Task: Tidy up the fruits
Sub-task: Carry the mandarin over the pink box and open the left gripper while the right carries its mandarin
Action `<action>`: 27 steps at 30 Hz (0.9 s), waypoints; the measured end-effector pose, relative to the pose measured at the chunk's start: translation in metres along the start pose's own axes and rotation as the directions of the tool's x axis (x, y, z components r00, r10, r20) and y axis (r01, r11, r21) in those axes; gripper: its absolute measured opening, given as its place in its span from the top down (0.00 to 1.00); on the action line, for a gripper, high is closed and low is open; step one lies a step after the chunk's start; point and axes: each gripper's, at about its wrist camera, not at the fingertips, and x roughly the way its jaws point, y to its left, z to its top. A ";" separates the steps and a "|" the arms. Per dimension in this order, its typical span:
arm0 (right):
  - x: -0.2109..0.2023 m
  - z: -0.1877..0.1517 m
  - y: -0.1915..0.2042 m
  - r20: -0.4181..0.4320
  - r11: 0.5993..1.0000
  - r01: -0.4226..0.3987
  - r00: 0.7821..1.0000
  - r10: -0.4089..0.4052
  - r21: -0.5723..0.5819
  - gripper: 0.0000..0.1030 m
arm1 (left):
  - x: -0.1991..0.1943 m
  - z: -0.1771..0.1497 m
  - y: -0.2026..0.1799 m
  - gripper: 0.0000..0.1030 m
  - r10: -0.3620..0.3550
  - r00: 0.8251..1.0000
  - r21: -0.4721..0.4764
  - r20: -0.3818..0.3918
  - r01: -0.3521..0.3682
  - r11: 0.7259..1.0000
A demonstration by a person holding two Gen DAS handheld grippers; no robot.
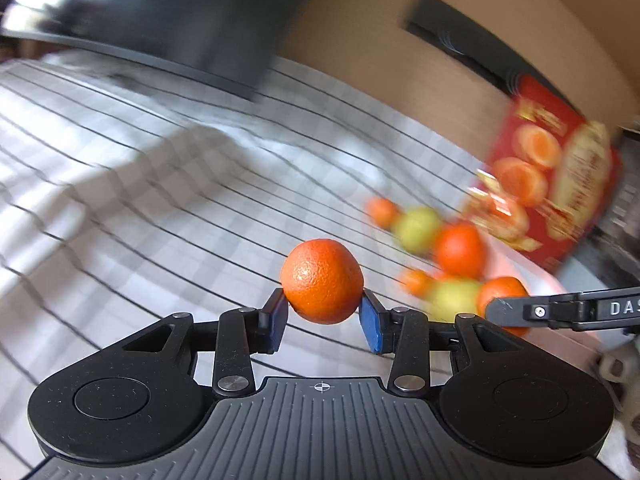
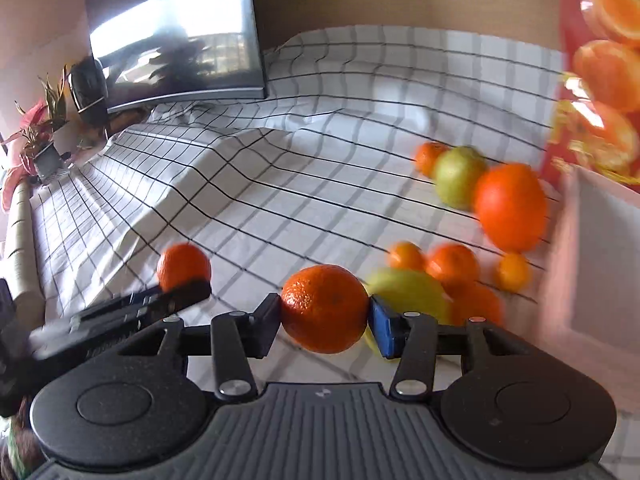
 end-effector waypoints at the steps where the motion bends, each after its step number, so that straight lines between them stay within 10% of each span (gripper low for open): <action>1: -0.012 -0.008 -0.006 0.015 1.000 0.012 1.000 -0.012 -0.004 0.54 | 0.003 -0.004 -0.010 0.57 -0.050 0.998 0.017 -0.033 0.051 0.999; 7: -0.054 -0.056 -0.055 0.016 0.992 0.091 0.996 -0.092 0.084 0.54 | 0.018 -0.033 -0.072 0.57 -0.224 0.957 0.114 -0.183 0.247 0.962; 18: -0.111 -0.104 -0.109 0.023 0.937 0.314 0.947 -0.321 0.153 0.54 | 0.052 -0.041 -0.166 0.57 -0.314 0.869 0.193 -0.382 0.407 0.893; 27: -0.183 -0.066 -0.126 0.229 0.911 0.325 0.895 -0.384 0.255 0.54 | 0.079 0.034 -0.219 0.57 -0.299 0.921 0.229 -0.251 0.357 0.906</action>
